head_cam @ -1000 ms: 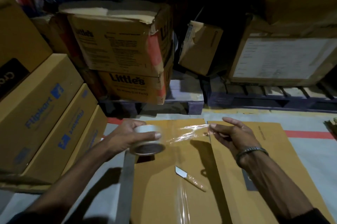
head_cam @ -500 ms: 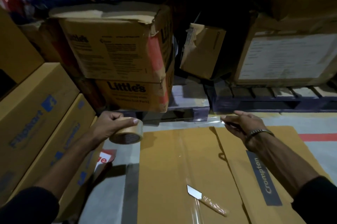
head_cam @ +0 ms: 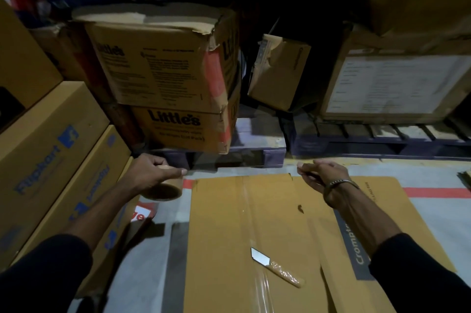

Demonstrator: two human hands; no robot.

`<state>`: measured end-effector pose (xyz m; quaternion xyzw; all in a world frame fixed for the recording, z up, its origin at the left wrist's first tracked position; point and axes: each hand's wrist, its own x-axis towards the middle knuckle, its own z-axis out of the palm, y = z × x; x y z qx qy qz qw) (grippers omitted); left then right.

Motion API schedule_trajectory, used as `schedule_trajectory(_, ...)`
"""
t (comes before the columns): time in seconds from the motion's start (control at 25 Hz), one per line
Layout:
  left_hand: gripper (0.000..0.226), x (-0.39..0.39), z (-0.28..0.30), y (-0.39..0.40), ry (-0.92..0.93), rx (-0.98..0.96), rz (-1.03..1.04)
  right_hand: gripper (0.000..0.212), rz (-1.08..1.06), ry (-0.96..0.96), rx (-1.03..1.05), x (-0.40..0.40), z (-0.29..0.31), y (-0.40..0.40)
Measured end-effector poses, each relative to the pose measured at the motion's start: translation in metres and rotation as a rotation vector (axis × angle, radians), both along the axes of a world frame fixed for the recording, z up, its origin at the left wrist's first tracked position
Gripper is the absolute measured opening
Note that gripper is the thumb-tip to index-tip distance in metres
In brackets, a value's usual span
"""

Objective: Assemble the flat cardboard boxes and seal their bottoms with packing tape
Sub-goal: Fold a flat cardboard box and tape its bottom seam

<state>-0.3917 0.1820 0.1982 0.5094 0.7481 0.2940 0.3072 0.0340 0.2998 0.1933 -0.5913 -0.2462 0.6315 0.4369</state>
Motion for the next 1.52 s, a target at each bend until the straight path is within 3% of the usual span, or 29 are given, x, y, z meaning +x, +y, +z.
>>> schedule_trajectory(0.16,0.045,0.004,0.000,0.003,0.046,-0.011,0.025,0.054,0.027,-0.003,0.024,-0.001,-0.008,-0.003)
schedule_trajectory(0.4,0.057,0.007,-0.008,0.006,0.081,-0.053,0.025,0.055,0.005,-0.032,0.018,-0.003,-0.027,0.004)
schedule_trajectory(0.64,0.041,0.011,-0.024,0.009,0.116,-0.168,-0.002,0.041,0.011,-0.076,-0.053,-0.012,-0.040,0.004)
schedule_trajectory(0.76,0.043,0.014,-0.036,0.006,0.037,-0.179,0.014,0.024,0.118,-0.152,-0.127,-0.013,-0.046,0.000)
schedule_trajectory(1.0,0.048,0.023,-0.042,0.006,-0.048,-0.240,0.045,0.015,0.304,-0.303,-0.089,-0.025,-0.045,-0.011)
schedule_trajectory(1.12,0.051,0.022,-0.045,0.003,-0.091,-0.272,0.089,0.027,0.458,-0.483,-0.217,-0.020,-0.045,-0.016)
schedule_trajectory(1.2,0.052,0.023,-0.048,0.003,-0.092,-0.277,0.105,0.026,0.453,-0.751,-0.058,-0.016,-0.049,-0.017)
schedule_trajectory(1.32,0.051,0.025,-0.052,0.004,-0.122,-0.264,0.160,0.028,0.236,-1.048,0.509,-0.048,-0.032,-0.022)
schedule_trajectory(1.4,0.047,0.027,-0.052,0.005,-0.084,-0.245,0.173,0.029,0.434,-1.045,0.792,-0.102,-0.008,-0.037)
schedule_trajectory(1.52,0.047,0.032,-0.046,0.002,0.041,-0.231,0.165,0.034,0.877,-1.081,0.900,-0.180,-0.002,-0.064)
